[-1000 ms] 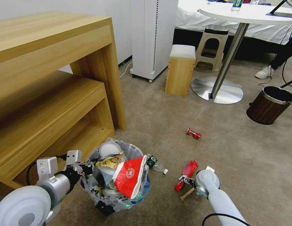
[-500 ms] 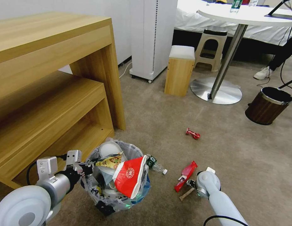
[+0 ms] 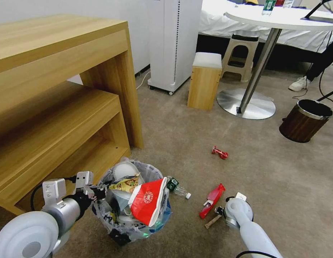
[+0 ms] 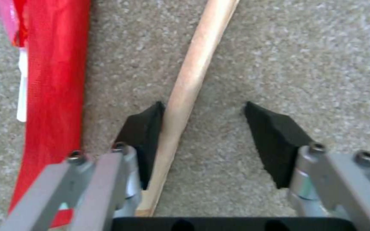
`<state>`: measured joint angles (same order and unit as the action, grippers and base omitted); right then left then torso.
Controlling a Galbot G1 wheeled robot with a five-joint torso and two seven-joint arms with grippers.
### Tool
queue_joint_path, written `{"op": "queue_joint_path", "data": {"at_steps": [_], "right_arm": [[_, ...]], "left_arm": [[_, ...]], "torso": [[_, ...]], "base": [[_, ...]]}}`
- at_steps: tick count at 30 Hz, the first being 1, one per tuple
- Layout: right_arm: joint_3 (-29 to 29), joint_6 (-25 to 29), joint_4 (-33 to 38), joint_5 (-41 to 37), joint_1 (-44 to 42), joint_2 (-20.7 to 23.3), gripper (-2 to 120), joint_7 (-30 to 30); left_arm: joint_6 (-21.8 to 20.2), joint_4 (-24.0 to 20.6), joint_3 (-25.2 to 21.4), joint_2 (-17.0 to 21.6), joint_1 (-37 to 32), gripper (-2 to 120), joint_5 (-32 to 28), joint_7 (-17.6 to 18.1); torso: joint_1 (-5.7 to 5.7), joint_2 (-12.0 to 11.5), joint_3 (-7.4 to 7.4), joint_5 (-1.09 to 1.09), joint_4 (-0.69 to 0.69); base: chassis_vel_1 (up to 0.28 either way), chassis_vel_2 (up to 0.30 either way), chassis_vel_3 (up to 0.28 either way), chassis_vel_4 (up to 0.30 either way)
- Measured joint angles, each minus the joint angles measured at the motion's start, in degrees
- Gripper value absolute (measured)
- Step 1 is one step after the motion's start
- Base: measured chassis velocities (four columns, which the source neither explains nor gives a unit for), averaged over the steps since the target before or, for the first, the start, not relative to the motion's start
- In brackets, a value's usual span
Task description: Pick up the trash bin and place the garbage on the floor into it.
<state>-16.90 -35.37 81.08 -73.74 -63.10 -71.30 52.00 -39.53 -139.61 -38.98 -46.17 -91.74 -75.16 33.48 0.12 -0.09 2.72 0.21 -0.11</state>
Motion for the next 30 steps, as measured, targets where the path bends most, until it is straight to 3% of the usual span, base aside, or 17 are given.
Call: {"op": "queue_joint_path", "data": {"at_steps": [6,7,8,15,30], "right_arm": [[1.1,-0.1,2.8,-0.6,-1.0,0.5,34,1.2],[1.2,-0.1,3.5,-0.6,-1.2,0.7,29,1.6],[1.3,-0.1,4.5,-0.7,-1.4,0.9,23,2.2],[1.4,-0.2,6.5,-0.8,-1.9,1.8,0,3.7],[1.4,-0.4,7.4,-1.0,-1.7,3.1,0,4.2]], "left_arm": [[0.0,0.0,0.0,-0.1,0.0,1,0.0,0.0],[0.0,0.0,0.0,-0.2,0.0,1,0.1,0.0],[0.0,0.0,0.1,-0.2,0.0,1,0.3,0.0],[0.1,0.0,0.2,-0.2,0.1,1,0.3,-0.1],[0.1,0.3,0.3,0.0,0.3,1,0.3,-0.2]], "torso": [[0.02,0.0,0.01,0.10,0.06],[0.02,0.0,0.00,0.09,0.07],[0.01,0.0,-0.02,-0.05,0.06],[0.01,0.0,-0.03,-0.06,0.01],[-0.01,0.0,-0.04,-0.07,0.01]], "base": [[0.000,0.000,0.000,0.000],[0.000,0.000,0.000,0.000],[0.000,0.000,0.000,0.000],[0.000,0.000,0.000,0.000],[0.000,0.000,0.000,0.000]]}}
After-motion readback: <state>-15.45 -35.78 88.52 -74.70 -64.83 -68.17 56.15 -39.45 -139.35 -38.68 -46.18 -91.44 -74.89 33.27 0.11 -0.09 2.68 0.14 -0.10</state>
